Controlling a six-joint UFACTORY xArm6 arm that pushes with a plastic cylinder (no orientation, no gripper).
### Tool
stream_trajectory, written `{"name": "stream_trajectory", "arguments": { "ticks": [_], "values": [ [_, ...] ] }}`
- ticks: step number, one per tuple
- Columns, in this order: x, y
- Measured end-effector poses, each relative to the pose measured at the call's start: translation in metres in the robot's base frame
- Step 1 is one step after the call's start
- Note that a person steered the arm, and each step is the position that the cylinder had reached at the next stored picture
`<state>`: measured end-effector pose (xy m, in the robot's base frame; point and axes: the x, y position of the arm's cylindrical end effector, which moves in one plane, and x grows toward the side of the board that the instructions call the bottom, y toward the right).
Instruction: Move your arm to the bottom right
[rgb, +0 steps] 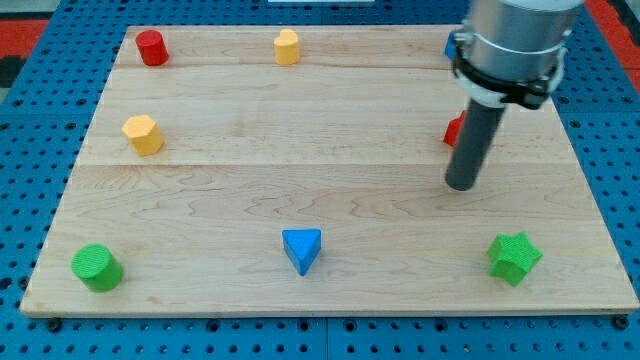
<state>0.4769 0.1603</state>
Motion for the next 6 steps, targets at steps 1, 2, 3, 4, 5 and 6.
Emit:
{"name": "stream_trajectory", "arguments": {
  "ticks": [1,2,3,4,5,6],
  "values": [
    [0.019,0.000],
    [0.024,-0.048],
    [0.026,-0.053],
    [0.020,0.006],
    [0.020,0.049],
    [0.020,0.067]
  ]
}}
